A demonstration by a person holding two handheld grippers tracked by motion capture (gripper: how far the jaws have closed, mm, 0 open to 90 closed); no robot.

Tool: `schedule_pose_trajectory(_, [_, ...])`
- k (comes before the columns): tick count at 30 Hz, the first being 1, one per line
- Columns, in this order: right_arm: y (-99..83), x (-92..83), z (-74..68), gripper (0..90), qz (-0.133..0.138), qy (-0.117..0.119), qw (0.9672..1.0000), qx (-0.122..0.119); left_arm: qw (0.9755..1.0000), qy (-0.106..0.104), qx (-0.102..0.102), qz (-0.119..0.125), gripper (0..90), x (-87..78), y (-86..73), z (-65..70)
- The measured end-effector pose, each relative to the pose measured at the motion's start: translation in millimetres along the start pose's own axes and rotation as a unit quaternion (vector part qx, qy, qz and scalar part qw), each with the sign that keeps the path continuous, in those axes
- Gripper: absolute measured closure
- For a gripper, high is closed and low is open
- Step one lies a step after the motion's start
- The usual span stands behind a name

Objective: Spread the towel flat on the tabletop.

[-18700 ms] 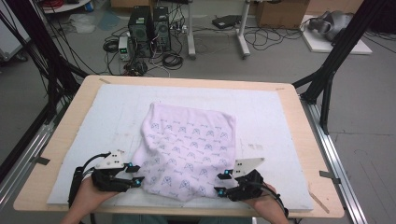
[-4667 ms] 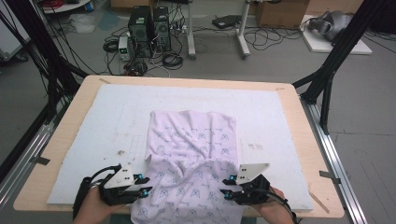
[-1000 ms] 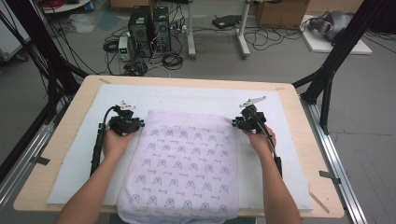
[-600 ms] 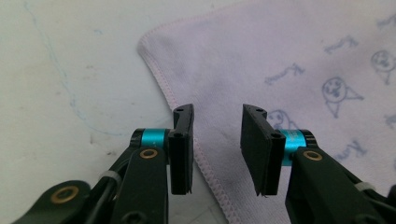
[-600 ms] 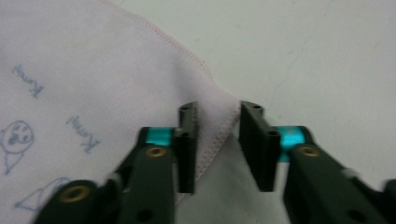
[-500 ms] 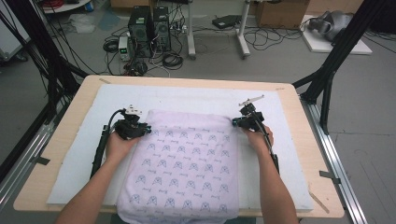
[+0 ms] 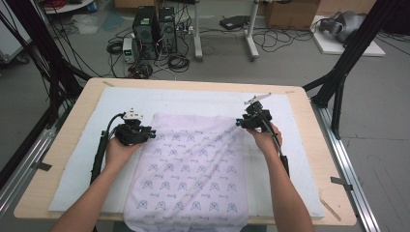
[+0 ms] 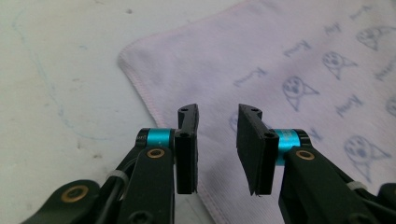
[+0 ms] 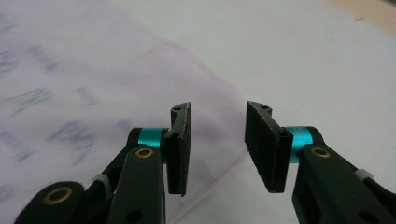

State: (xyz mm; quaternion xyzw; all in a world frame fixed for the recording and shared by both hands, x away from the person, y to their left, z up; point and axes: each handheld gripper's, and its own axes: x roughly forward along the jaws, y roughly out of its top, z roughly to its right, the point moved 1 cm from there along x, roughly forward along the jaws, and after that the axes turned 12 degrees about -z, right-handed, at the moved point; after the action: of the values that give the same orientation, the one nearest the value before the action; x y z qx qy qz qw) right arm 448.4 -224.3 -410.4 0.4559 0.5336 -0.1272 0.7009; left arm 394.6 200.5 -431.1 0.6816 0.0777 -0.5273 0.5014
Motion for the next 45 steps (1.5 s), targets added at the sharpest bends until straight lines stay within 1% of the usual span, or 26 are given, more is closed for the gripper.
schedule_pose_trajectory(3, [-15.4,-6.0,-19.5,59.9,-0.001,0.029,0.9993,-0.024,0.9998,-0.012,0.008,-0.015,67.7,-1.4,-7.3,4.3])
schedule_pose_trajectory(4, [-21.4,-7.6,-25.7,59.1,-0.001,0.032,0.9991,-0.028,0.9996,-0.018,0.011,-0.019,66.0,-2.2,-9.2,6.6])
schedule_pose_trajectory(6, [-34.4,-10.3,-37.7,56.3,0.000,0.056,0.9979,-0.033,0.9995,-0.016,0.026,-0.012,64.5,-7.6,-15.4,13.7])
schedule_pose_trajectory(8, [-49.5,-13.4,-51.9,55.2,0.006,0.076,0.9963,-0.042,0.9992,-0.024,0.031,-0.011,63.6,-14.2,-22.2,19.6])
schedule_pose_trajectory(9, [-56.1,-15.0,-59.4,54.8,-0.005,0.079,0.9956,-0.050,0.9989,-0.025,0.040,-0.008,63.8,-18.4,-26.0,23.2])
schedule_pose_trajectory(10, [-63.2,-16.8,-66.7,56.3,-0.010,0.080,0.9949,-0.060,0.9986,-0.028,0.045,-0.003,64.9,-22.2,-30.6,26.5])
schedule_pose_trajectory(12, [-76.8,-20.0,-78.8,61.9,-0.006,0.089,0.9932,-0.074,0.9977,-0.036,0.056,-0.012,66.7,-26.7,-39.1,31.6])
schedule_pose_trajectory(13, [-82.7,-21.1,-83.2,71.6,-0.012,0.098,0.9918,-0.081,0.9973,-0.035,0.062,-0.015,68.4,-28.3,-43.9,33.5])
schedule_pose_trajectory(14, [-87.7,-21.0,-87.1,76.5,-0.019,0.105,0.9899,-0.093,0.9974,-0.033,0.063,-0.014,69.4,-29.4,-48.7,34.9])
schedule_pose_trajectory(15, [-92.0,-21.2,-90.4,80.3,-0.025,0.102,0.9894,-0.101,0.9974,-0.034,0.062,-0.013,69.7,-29.8,-52.0,35.7])
schedule_pose_trajectory(16, [-94.8,-21.4,-92.1,83.1,-0.026,0.104,0.9891,-0.102,0.9972,-0.036,0.064,-0.015,70.0,-30.6,-56.7,36.4])
schedule_pose_trajectory(20, [-102.0,-22.0,-91.9,83.8,-0.014,0.118,0.9890,-0.088,0.9968,-0.047,0.063,-0.017,70.1,-32.3,-68.2,39.4])
schedule_pose_trajectory(21, [-102.6,-21.8,-91.6,85.9,-0.012,0.118,0.9891,-0.087,0.9967,-0.046,0.063,-0.023,70.1,-31.5,-71.9,40.0])
schedule_pose_trajectory(22, [-103.2,-21.9,-91.1,88.0,-0.011,0.117,0.9888,-0.092,0.9970,-0.044,0.062,-0.017,69.9,-31.6,-74.0,40.2])
schedule_pose_trajectory(26, [-105.9,-25.1,-90.3,89.7,-0.013,0.107,0.9886,-0.104,0.9972,-0.043,0.059,-0.016,69.4,-34.7,-77.3,40.7])
schedule_pose_trajectory(29, [-112.3,-29.7,-86.7,89.8,-0.020,0.103,0.9895,-0.099,0.9970,-0.045,0.061,-0.016,68.7,-36.5,-78.9,40.8])
schedule_pose_trajectory(31, [-117.0,-31.6,-83.2,89.5,-0.016,0.110,0.9898,-0.088,0.9970,-0.048,0.059,-0.014,68.6,-36.7,-79.0,39.3])
schedule_pose_trajectory(32, [-118.2,-32.9,-82.3,88.9,-0.017,0.111,0.9901,-0.085,0.9973,-0.046,0.055,-0.012,68.1,-37.3,-78.5,38.5])
schedule_pose_trajectory(33, [-118.5,-34.1,-81.2,82.0,-0.011,0.106,0.9905,-0.086,0.9976,-0.045,0.052,-0.010,66.6,-38.0,-77.6,37.7])
schedule_pose_trajectory(34, [-118.2,-35.7,-79.9,79.7,0.000,0.110,0.9903,-0.085,0.9977,-0.045,0.050,-0.005,65.9,-38.9,-76.6,36.5])
schedule_pose_trajectory(36, [-115.5,-39.5,-78.1,68.9,0.021,0.114,0.9903,-0.076,0.9980,-0.045,0.045,0.002,63.9,-41.5,-73.0,35.0])
schedule_pose_trajectory(37, [-113.0,-41.5,-77.3,64.4,0.030,0.120,0.9898,-0.071,0.9979,-0.046,0.044,0.006,62.2,-43.1,-70.5,34.6])
schedule_pose_trajectory(39, [-106.7,-45.3,-76.3,51.7,0.048,0.144,0.9862,-0.068,0.9979,-0.044,0.046,0.015,59.7,-46.5,-64.8,35.4])
schedule_pose_trajectory(40, [-102.8,-47.0,-76.3,48.7,0.052,0.153,0.9845,-0.068,0.9979,-0.042,0.046,0.020,58.4,-47.8,-61.8,36.4])
schedule_pose_trajectory(42, [-96.5,-51.8,-77.4,45.0,0.062,0.144,0.9846,-0.078,0.9977,-0.040,0.050,0.024,54.3,-50.5,-55.9,38.1])
schedule_pose_trajectory(45, [-89.2,-56.8,-77.5,40.9,0.074,0.139,0.9847,-0.075,0.9972,-0.041,0.053,0.032,51.4,-53.7,-49.1,40.8])
